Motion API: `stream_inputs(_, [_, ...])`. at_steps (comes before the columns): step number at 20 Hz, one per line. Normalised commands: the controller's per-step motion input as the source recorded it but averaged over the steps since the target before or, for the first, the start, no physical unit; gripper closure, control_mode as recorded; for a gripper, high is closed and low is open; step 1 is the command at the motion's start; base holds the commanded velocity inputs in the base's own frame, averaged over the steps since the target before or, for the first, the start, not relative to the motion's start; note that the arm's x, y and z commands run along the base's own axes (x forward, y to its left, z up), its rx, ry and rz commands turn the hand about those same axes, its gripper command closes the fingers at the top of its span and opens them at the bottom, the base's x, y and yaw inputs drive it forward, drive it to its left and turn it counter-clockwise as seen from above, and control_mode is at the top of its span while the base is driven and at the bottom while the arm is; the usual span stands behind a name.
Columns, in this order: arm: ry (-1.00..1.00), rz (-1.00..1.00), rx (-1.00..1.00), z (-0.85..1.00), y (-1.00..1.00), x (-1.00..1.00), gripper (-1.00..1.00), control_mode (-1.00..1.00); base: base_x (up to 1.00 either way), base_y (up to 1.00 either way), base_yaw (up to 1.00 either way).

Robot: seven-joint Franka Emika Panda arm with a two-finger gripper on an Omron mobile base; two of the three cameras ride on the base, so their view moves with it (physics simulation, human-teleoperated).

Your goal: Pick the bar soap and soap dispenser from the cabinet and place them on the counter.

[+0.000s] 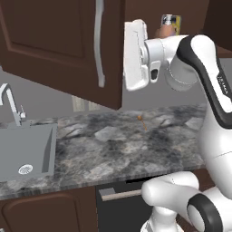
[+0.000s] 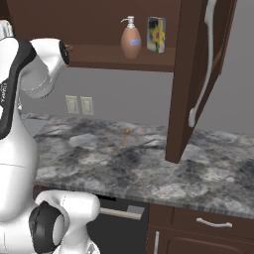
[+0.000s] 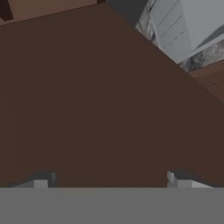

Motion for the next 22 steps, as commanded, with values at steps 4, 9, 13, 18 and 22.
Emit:
stream_inputs(4, [0.00, 0.11, -0.03, 0.00, 0.63, -0.10, -1.00, -1.00, 0.00, 0.00, 0.00])
stream_inputs(9, [-0.05, 0.02, -0.06, 0.00, 0.73, -0.07, -1.00, -1.00, 0.00, 0.00, 0.00])
stream_inputs(13, [-0.11, 0.00, -0.06, 0.00, 0.74, -0.16, -1.00, -1.00, 0.00, 0.00, 0.00])
stream_inputs(18, [-0.11, 0.00, -0.04, -0.01, 0.66, -0.15, -1.00, -1.00, 0.00, 0.00, 0.00])
stream_inputs(22, [-0.08, 0.00, -0.04, -0.07, 0.49, -0.04, -1.00, -1.00, 0.00, 0.00, 0.00])
